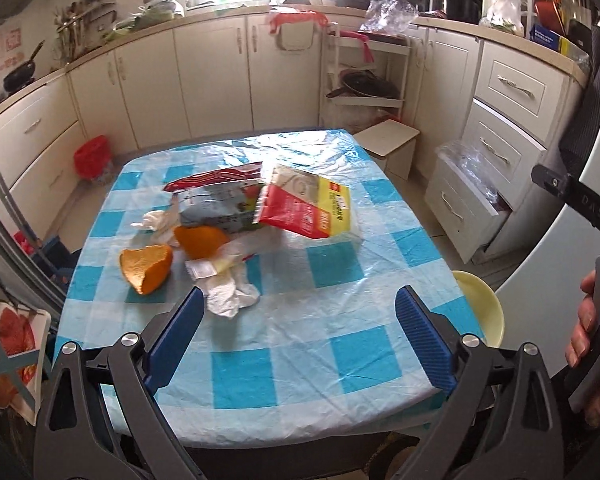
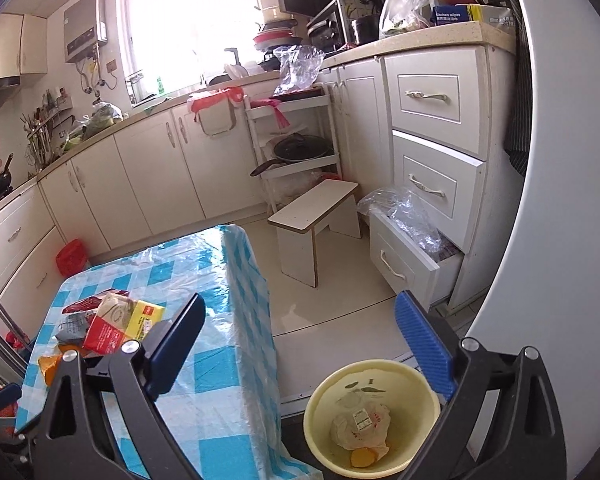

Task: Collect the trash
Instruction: 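Move both open tools back over the table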

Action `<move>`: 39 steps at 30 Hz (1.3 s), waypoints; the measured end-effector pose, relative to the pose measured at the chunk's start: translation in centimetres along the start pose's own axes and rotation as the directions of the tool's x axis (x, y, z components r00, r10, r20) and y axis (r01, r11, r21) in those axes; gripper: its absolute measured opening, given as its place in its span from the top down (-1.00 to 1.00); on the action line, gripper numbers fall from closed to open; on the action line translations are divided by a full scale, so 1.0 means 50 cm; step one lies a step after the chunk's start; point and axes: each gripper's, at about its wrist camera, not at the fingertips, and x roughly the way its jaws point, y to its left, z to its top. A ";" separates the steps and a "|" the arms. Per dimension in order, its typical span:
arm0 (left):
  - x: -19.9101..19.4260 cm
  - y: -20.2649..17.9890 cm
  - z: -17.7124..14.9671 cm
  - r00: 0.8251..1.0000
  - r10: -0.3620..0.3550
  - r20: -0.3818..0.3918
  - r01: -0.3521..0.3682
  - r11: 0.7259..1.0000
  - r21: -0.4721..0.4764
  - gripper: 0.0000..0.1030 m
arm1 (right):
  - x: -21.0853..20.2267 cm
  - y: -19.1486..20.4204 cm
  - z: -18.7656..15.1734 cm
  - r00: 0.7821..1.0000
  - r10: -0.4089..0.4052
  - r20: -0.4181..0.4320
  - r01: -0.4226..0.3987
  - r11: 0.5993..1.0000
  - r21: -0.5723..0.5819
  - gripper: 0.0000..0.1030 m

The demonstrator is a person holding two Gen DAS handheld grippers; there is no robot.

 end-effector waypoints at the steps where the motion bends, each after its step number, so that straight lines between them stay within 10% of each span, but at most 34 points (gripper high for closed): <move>1: -0.006 0.017 0.000 1.000 0.008 0.005 -0.008 1.000 -0.015 -0.80 | -0.003 0.010 -0.007 1.000 0.006 -0.001 -0.006 1.000 -0.005 -0.78; 15: -0.054 0.146 -0.027 0.999 0.043 0.031 -0.038 0.992 -0.123 -0.81 | -0.033 0.087 -0.058 0.999 0.025 0.046 -0.022 0.997 -0.071 -0.79; 39: -0.054 0.145 -0.038 0.999 0.042 0.019 -0.039 0.990 -0.136 -0.82 | -0.036 0.094 -0.078 0.998 0.039 0.042 -0.035 0.996 -0.086 -0.79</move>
